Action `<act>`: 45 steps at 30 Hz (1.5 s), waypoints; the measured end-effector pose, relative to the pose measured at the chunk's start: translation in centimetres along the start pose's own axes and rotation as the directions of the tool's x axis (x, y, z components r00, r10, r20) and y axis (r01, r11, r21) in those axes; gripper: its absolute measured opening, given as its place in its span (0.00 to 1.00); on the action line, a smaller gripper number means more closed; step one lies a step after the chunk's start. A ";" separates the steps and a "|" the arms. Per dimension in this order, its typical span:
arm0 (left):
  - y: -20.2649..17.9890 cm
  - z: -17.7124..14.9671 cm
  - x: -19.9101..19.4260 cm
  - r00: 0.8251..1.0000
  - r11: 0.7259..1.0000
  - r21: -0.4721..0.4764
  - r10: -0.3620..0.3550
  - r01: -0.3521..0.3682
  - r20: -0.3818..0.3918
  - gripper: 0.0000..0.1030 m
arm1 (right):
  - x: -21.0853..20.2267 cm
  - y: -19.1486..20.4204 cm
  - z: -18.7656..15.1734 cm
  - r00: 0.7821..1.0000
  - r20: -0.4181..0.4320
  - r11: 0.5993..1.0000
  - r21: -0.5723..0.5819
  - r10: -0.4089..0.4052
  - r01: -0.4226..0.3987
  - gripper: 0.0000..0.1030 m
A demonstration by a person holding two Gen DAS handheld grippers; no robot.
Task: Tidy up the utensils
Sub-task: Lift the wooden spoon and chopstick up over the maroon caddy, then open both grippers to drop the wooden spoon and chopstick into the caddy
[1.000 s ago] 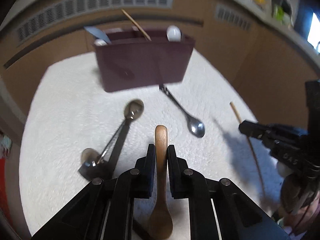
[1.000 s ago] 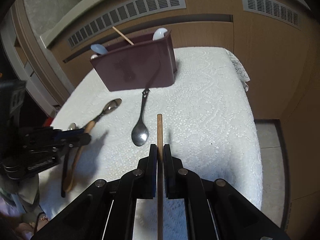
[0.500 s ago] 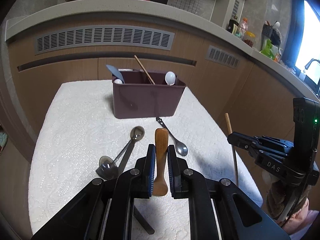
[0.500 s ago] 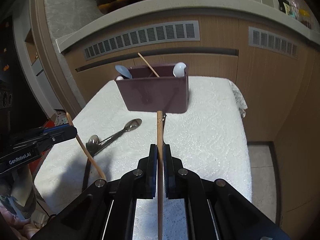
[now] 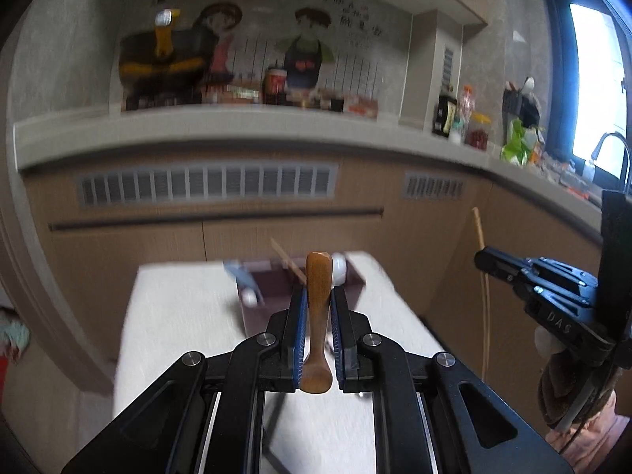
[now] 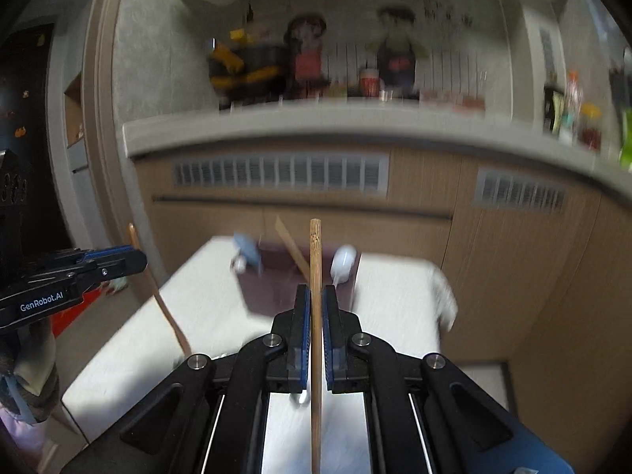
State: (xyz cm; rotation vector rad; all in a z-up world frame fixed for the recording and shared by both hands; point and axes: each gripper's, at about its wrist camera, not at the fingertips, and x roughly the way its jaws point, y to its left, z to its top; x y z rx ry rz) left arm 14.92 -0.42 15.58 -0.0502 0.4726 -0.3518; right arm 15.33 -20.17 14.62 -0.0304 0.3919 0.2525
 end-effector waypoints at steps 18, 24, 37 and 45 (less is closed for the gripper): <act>5.5 9.3 9.2 0.995 0.999 -0.024 -0.034 0.036 0.090 0.12 | 11.3 0.3 10.6 0.985 0.173 0.999 -0.025 -0.023 0.028 0.06; 6.9 7.9 12.9 0.999 0.998 -0.050 -0.036 0.038 0.032 0.12 | 15.4 0.1 9.2 0.990 0.142 1.000 -0.015 -0.019 0.021 0.06; 7.9 5.5 17.3 0.997 0.995 -0.090 -0.045 0.040 -0.060 0.12 | 20.7 -0.5 5.5 0.992 0.107 0.997 0.015 -0.074 0.073 0.06; 8.1 1.8 21.2 0.977 0.990 -0.132 -0.080 0.055 -0.196 0.29 | 23.6 -1.1 0.5 0.999 -0.053 1.000 0.029 0.001 0.001 0.12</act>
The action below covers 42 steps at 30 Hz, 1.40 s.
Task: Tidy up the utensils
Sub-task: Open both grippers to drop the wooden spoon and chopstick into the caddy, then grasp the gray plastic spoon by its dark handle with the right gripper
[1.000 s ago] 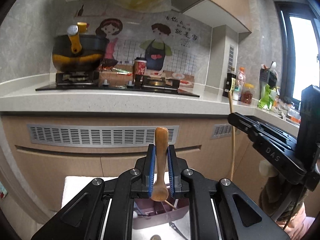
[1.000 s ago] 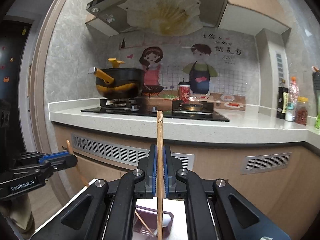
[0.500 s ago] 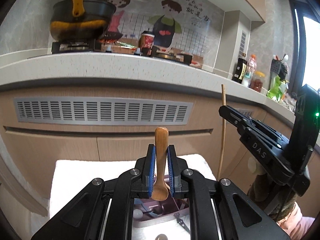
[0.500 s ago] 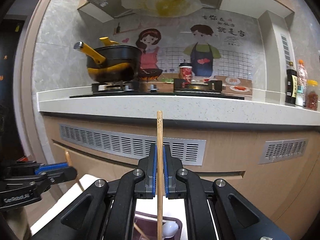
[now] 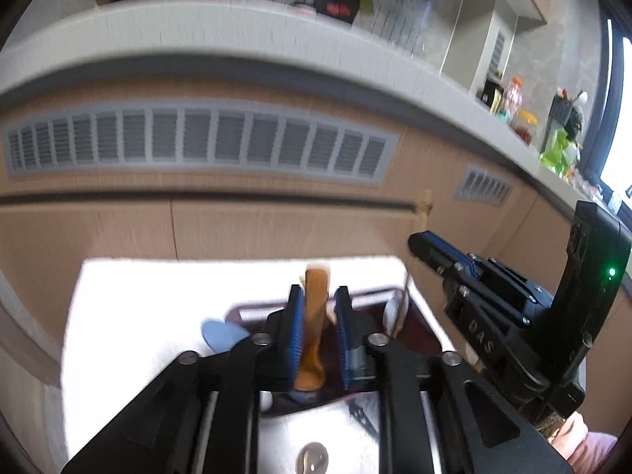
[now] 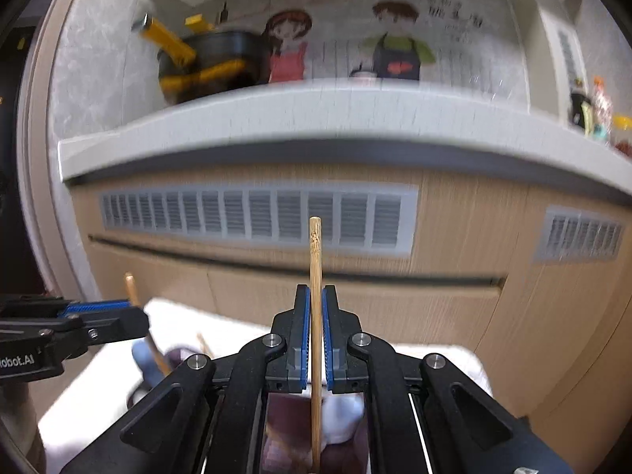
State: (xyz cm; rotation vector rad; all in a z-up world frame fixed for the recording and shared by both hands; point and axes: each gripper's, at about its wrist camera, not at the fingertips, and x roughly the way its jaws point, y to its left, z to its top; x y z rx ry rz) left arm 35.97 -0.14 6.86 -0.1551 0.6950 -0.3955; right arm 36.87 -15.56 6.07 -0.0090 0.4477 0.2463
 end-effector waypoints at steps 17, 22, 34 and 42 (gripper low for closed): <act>3.1 -8.1 -5.7 0.986 0.980 -0.115 0.160 -0.164 -0.043 0.54 | -5.6 0.4 -8.0 0.977 -0.206 0.998 -0.035 -0.064 0.058 0.72; 5.0 -12.1 -8.5 0.962 0.953 -0.145 0.255 -0.267 -0.094 0.56 | -7.8 3.0 -9.7 0.972 -0.230 0.997 -0.073 -0.044 0.028 0.76; 8.3 -19.5 -14.5 0.898 0.877 -0.192 0.424 -0.440 -0.120 0.66 | -8.8 13.0 -15.0 0.891 -0.413 0.962 -0.106 0.187 -0.251 0.78; 10.3 -20.5 -15.7 0.889 0.856 -0.241 0.445 -0.458 -0.109 0.70 | -5.0 17.4 -16.0 0.844 -0.512 0.970 -0.082 0.158 -0.231 0.51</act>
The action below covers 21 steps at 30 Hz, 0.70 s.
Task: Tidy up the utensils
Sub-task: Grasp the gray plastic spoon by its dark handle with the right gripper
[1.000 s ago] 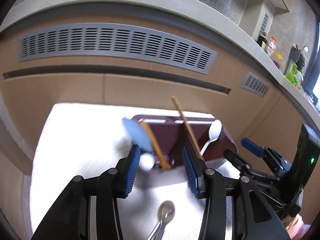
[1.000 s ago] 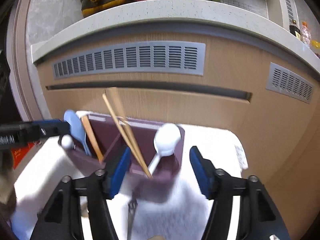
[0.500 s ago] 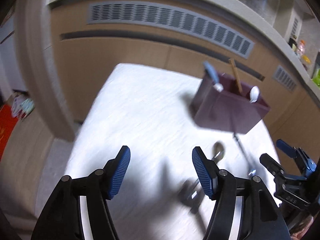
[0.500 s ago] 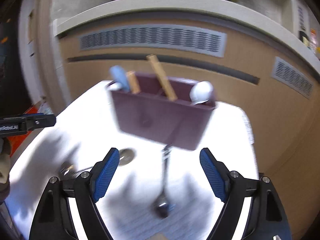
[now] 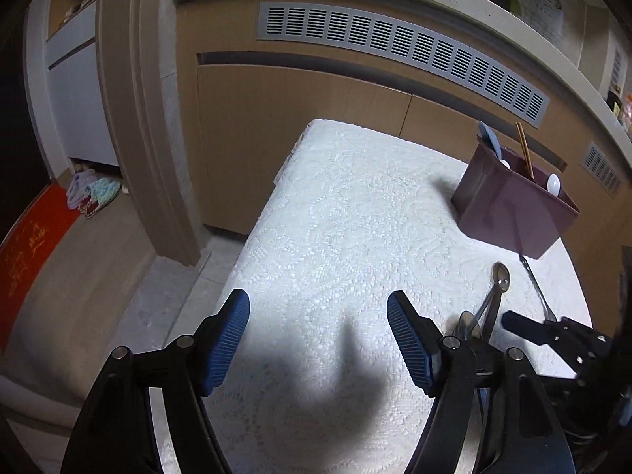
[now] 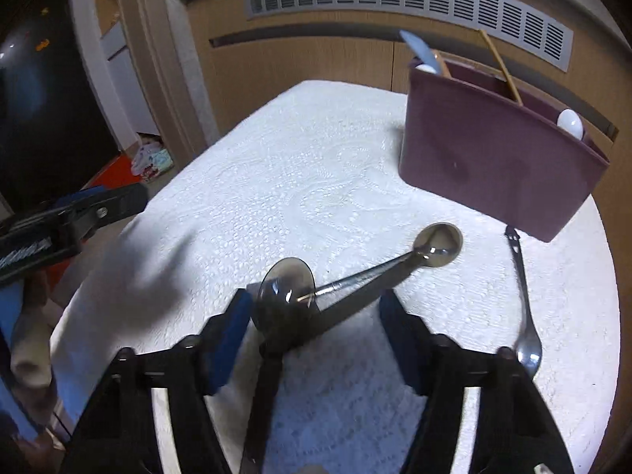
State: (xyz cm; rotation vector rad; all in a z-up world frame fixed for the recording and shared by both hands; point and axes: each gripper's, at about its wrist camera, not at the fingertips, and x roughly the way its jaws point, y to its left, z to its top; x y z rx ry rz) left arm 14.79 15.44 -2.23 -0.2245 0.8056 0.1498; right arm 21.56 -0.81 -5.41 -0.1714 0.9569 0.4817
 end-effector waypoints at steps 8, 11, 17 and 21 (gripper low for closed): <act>0.3 -0.4 0.2 0.999 0.999 -0.020 -0.032 0.032 -0.016 0.71 | 0.9 0.3 0.7 1.000 -0.019 1.000 0.017 0.002 -0.001 0.51; 0.1 -0.5 0.5 0.999 0.999 -0.019 -0.037 0.037 -0.025 0.71 | 0.7 0.8 0.6 1.000 -0.018 1.000 0.004 0.024 -0.024 0.51; -0.5 -0.7 0.4 0.998 0.999 -0.005 -0.050 0.050 -0.030 0.71 | 1.0 1.3 0.2 1.000 -0.018 0.999 -0.029 0.022 -0.023 0.49; -0.6 -0.7 0.3 0.998 0.998 0.001 -0.060 0.060 -0.030 0.71 | 0.2 0.9 0.1 0.997 -0.030 0.997 -0.041 0.068 -0.069 0.28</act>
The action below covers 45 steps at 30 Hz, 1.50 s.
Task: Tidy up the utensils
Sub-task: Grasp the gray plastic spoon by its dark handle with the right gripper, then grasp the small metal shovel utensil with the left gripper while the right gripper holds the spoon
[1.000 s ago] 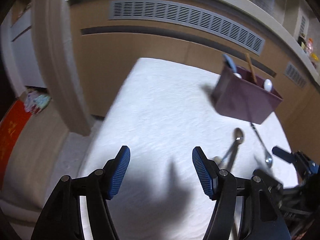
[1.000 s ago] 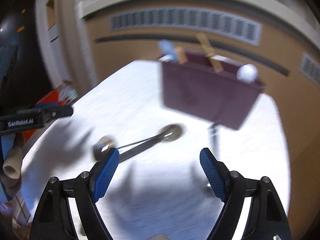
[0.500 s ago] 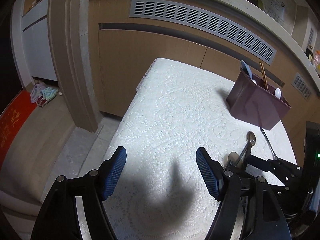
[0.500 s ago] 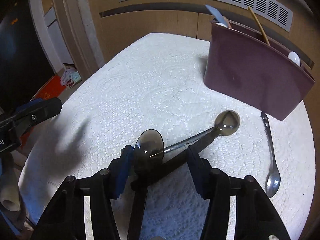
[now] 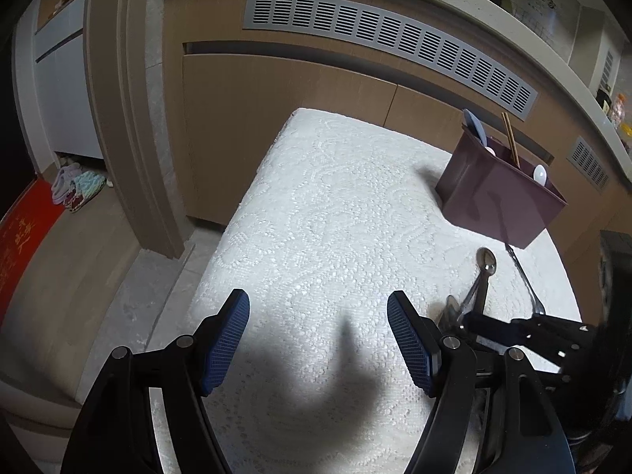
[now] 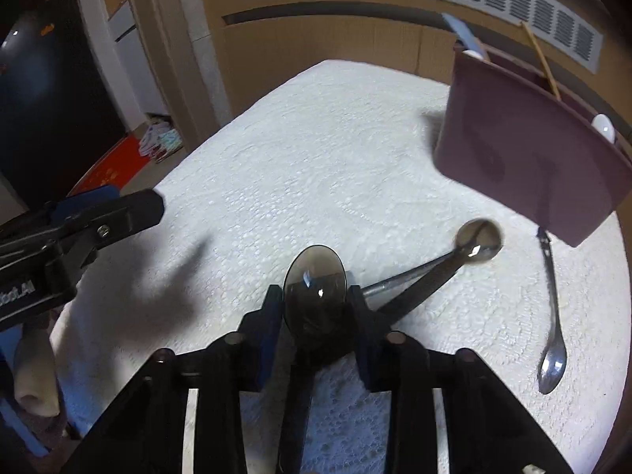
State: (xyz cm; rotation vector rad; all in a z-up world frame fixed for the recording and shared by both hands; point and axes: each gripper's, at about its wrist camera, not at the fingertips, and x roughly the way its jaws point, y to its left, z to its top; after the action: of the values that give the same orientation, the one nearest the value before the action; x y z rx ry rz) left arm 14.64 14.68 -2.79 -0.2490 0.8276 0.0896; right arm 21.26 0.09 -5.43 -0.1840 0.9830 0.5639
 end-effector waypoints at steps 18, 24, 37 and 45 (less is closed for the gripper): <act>-10.1 -3.2 5.0 0.949 0.890 0.347 -0.230 0.295 -0.216 0.71 | -9.4 -17.1 -9.0 0.943 0.100 0.870 0.426 -0.319 0.249 0.28; -11.9 -3.9 4.4 0.890 0.836 0.326 -0.360 0.441 -0.280 0.72 | -8.0 -18.3 -10.9 0.949 0.083 0.856 0.461 -0.304 0.234 0.28; -13.8 -5.8 1.0 0.986 0.765 0.623 -0.154 0.164 -0.071 0.55 | -8.0 -18.4 -11.1 0.954 0.104 0.862 0.465 -0.280 0.202 0.29; -14.2 -6.1 2.5 0.984 0.761 0.625 -0.137 0.176 -0.111 0.50 | -7.9 -18.3 -11.1 0.955 0.103 0.867 0.455 -0.278 0.204 0.29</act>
State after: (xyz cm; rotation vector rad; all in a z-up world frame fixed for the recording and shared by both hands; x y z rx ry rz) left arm 14.44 -0.71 -6.02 0.3266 0.8472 -0.3601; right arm 19.40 -22.65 -6.89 0.1439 0.8840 0.1118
